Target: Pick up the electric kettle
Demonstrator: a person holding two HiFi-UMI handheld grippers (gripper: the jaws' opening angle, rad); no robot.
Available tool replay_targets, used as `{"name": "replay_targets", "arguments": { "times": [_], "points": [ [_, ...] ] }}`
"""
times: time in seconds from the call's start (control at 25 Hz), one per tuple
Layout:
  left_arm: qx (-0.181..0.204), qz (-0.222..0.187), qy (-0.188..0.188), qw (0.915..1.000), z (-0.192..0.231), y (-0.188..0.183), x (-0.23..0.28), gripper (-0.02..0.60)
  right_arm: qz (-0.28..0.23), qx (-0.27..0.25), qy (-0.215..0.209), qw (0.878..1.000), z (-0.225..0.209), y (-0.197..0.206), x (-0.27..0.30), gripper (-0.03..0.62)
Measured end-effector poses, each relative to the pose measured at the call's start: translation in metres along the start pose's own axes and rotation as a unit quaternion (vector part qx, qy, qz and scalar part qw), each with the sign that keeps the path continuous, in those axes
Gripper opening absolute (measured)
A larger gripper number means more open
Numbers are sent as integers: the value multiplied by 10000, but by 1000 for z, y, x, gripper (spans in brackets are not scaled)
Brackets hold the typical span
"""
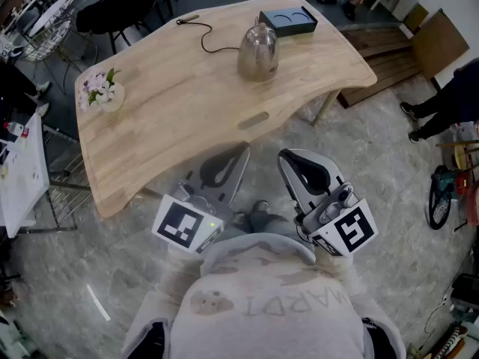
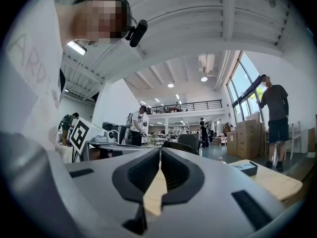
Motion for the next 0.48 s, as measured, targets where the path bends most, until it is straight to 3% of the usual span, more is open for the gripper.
{"name": "replay_targets", "arguments": {
  "times": [0.48],
  "points": [
    [66,-3,116,9999,2,2,4,14,11,-1,-17,10000,-2,2,6,25]
  ]
}}
Point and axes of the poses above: the fingertips, and each gripper's own axes: x forward along the fingers, z to its left, y out of its underside, the point moved 5 cm from there along -x, backward along the fingers, and after that the axes turned 11 degrees about x, right-handed, at the moved point
